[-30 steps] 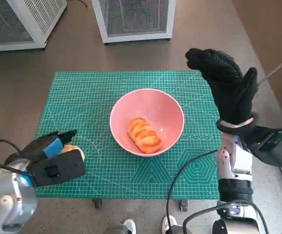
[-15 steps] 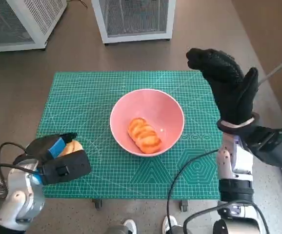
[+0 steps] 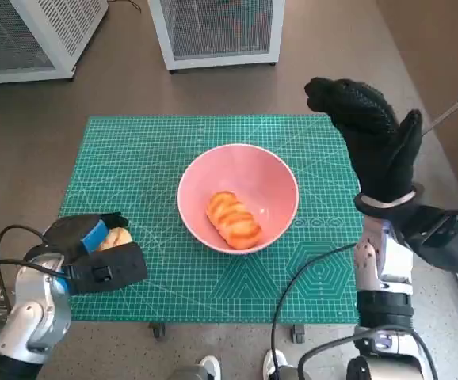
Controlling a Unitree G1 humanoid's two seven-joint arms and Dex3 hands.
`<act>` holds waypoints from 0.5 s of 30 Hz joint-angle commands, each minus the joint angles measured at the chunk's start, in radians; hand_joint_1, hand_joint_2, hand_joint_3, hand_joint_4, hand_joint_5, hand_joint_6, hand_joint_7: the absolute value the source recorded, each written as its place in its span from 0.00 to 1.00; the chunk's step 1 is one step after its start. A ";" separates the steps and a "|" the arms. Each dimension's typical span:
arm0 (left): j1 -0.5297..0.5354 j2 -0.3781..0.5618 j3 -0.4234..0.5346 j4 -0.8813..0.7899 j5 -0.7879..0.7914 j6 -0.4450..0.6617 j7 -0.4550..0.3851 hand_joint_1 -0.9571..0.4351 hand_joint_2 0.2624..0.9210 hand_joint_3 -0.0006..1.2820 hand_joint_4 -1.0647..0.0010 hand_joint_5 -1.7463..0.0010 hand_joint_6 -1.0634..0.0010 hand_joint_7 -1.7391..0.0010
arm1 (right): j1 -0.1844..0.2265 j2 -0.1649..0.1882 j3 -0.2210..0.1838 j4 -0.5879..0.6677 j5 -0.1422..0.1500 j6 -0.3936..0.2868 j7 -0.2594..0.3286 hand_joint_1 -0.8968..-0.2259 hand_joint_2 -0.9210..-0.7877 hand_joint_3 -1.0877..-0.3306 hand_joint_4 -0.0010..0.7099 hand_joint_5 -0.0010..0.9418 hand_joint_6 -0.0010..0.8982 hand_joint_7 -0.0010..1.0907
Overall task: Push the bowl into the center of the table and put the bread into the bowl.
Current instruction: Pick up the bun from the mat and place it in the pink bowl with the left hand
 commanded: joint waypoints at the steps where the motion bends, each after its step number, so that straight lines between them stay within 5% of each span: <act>1: 0.018 0.006 0.013 -0.006 -0.008 -0.017 -0.007 0.69 0.99 0.03 0.29 0.34 0.38 0.39 | 0.027 -0.003 0.002 -0.001 0.002 0.008 0.006 0.41 0.00 0.53 0.26 0.00 0.06 0.34; 15: 0.045 0.019 0.095 -0.150 -0.028 -0.013 -0.047 0.69 0.99 0.03 0.29 0.36 0.39 0.36 | 0.030 -0.004 0.003 -0.004 -0.001 0.009 0.002 0.41 0.00 0.53 0.26 0.00 0.06 0.34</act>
